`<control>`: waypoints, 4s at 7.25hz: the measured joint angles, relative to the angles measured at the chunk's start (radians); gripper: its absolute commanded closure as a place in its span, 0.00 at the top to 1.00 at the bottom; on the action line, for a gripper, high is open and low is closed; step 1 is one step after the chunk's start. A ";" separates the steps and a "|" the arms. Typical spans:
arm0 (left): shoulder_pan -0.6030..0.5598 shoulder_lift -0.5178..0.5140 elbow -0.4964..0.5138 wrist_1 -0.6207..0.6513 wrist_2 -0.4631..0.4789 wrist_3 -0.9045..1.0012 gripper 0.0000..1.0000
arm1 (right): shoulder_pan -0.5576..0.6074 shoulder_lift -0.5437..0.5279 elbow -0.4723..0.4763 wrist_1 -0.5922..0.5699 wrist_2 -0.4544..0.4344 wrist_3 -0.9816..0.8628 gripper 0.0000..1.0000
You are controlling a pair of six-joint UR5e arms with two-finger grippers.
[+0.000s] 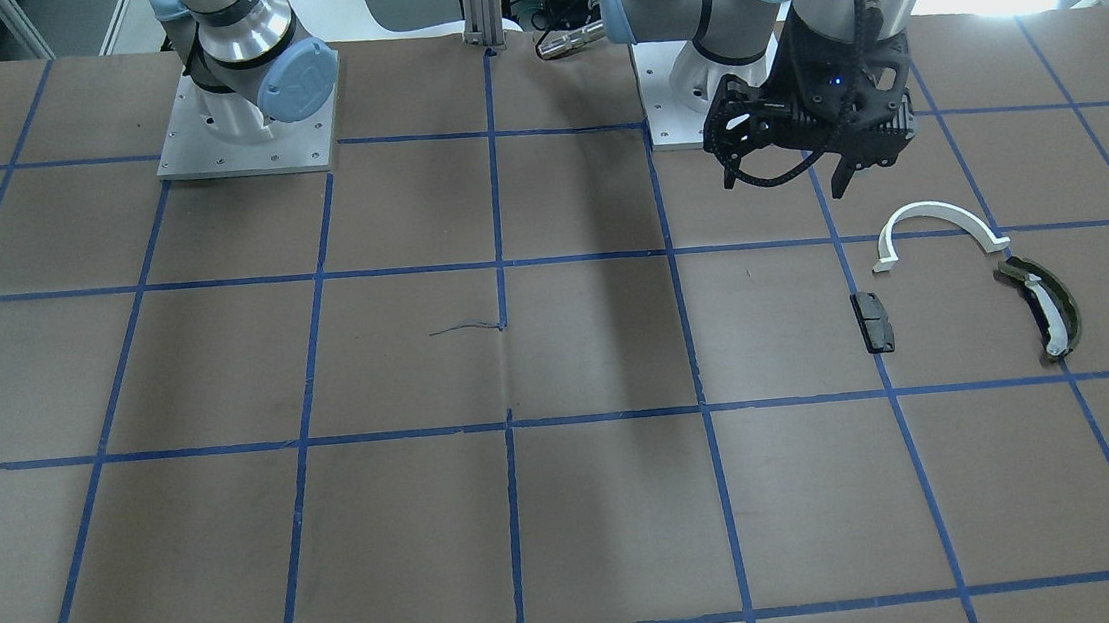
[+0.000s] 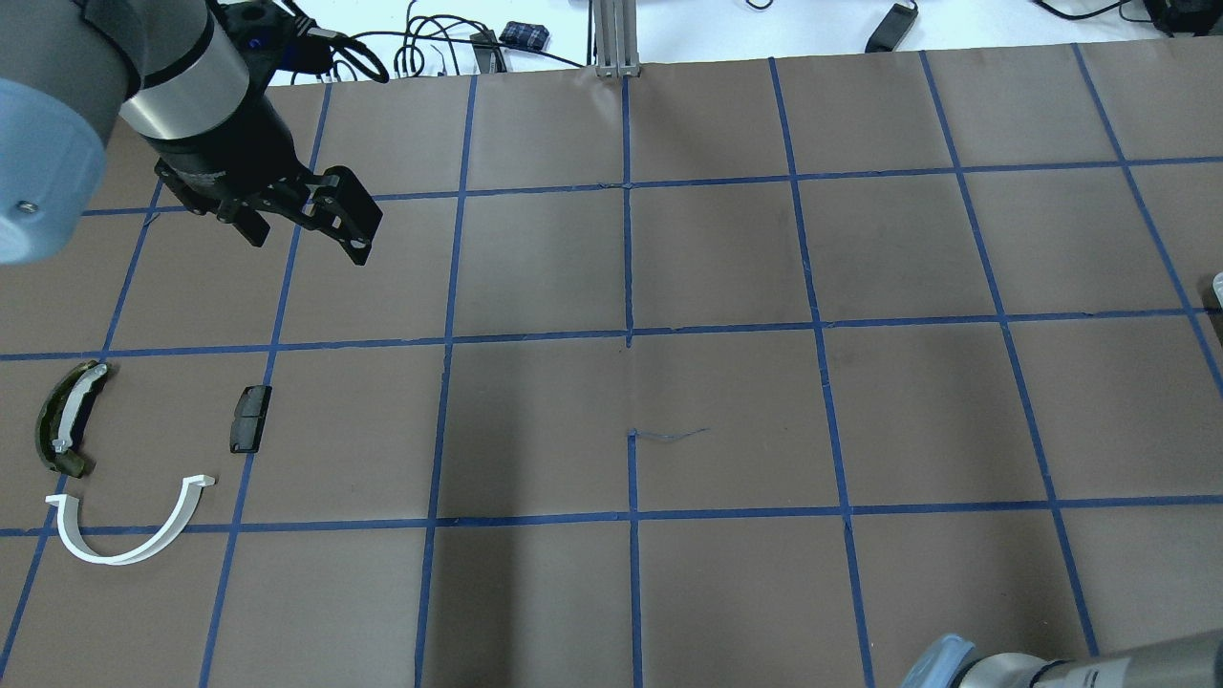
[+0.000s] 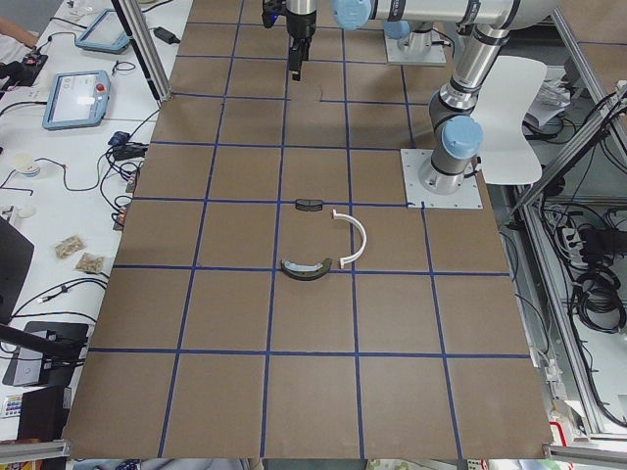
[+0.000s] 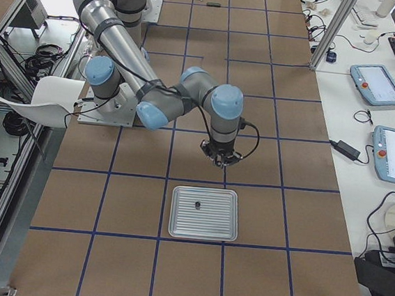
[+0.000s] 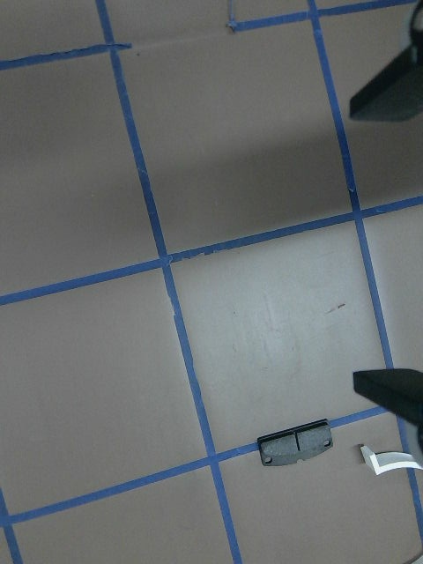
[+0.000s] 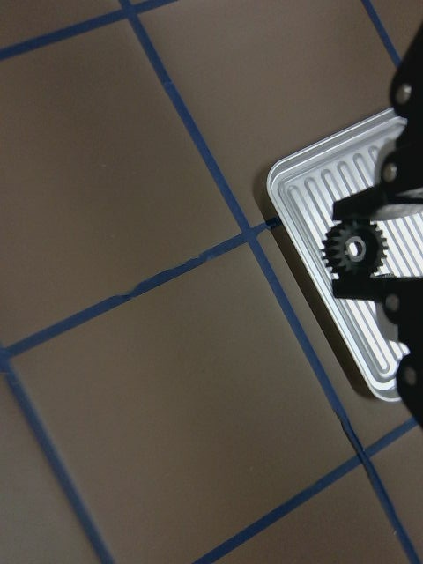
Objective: Place bearing gear from tray to pile
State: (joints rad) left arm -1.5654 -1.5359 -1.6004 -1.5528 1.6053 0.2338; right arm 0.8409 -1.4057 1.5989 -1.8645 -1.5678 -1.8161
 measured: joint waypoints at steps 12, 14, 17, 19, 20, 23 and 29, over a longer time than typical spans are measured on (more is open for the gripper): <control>0.005 -0.002 0.001 0.000 0.002 0.002 1.00 | 0.925 0.053 0.109 -0.154 0.078 1.669 0.00; 0.007 -0.002 -0.005 0.002 0.002 0.003 1.00 | 1.011 0.119 0.216 -0.338 0.079 1.796 0.06; 0.014 -0.003 -0.015 0.008 0.000 0.004 1.00 | 1.081 0.240 0.303 -0.564 0.068 1.896 1.00; 0.014 -0.003 -0.015 0.008 -0.002 0.002 1.00 | 1.032 0.178 0.285 -0.466 0.067 1.837 1.00; 0.009 -0.006 -0.016 0.008 -0.009 -0.007 1.00 | 0.969 0.110 0.264 -0.346 0.066 1.723 1.00; -0.152 -0.119 -0.033 0.135 -0.164 -0.273 1.00 | 0.670 -0.087 0.232 -0.079 0.058 1.144 1.00; -0.419 -0.462 -0.039 0.524 -0.132 -0.651 1.00 | -0.126 0.000 0.222 -0.175 0.039 0.242 1.00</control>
State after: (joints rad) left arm -1.9844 -1.9977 -1.6392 -1.0284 1.4732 -0.4173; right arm 0.7146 -1.4061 1.8213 -2.0398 -1.5285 -1.5740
